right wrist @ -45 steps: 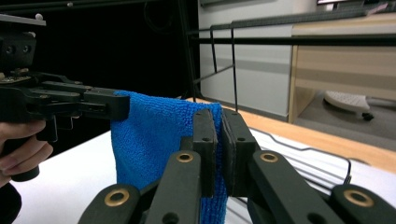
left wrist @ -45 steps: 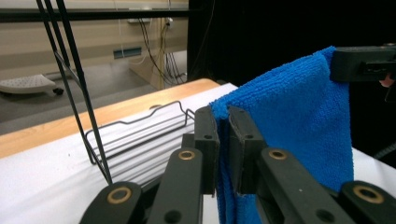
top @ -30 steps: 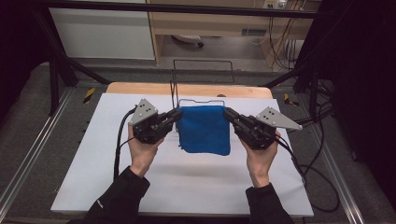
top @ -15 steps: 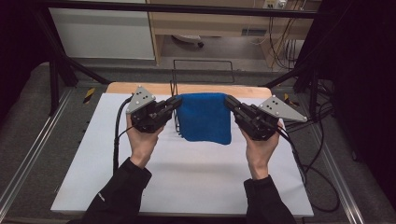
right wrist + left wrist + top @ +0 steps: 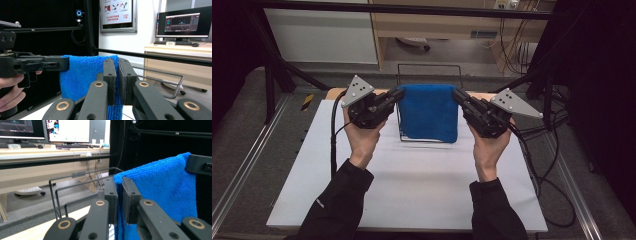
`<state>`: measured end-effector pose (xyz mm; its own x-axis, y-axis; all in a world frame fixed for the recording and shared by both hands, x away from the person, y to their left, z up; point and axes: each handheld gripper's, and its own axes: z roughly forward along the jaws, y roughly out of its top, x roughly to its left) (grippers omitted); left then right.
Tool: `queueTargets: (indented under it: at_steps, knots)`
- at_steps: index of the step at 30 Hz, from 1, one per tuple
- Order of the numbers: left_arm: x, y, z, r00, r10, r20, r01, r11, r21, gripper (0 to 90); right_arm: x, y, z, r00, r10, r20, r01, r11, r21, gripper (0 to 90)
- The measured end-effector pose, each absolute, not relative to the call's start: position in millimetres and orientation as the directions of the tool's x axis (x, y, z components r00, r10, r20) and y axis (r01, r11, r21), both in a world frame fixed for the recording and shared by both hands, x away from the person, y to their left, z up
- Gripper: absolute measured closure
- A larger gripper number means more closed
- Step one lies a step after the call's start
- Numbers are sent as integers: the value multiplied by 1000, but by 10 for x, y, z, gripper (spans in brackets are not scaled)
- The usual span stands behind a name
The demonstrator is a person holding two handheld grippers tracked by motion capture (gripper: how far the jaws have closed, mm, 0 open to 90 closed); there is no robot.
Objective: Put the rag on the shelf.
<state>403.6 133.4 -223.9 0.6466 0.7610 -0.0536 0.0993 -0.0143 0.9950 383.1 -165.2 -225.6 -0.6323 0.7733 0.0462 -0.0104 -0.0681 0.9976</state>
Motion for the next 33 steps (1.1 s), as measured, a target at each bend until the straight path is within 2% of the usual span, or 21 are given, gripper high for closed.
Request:
queueTargets:
  at_steps: [12,33]
  knots:
    - [4128,1345,-1993,643,762,-74,70,38,997,826,3919,-1608,-1983,-612,790,22,-59,-73,996,857]
    - [4369,1310,-1668,631,773,-59,33,50,998,827,4205,-1607,-1697,-587,809,14,-82,-77,994,857]
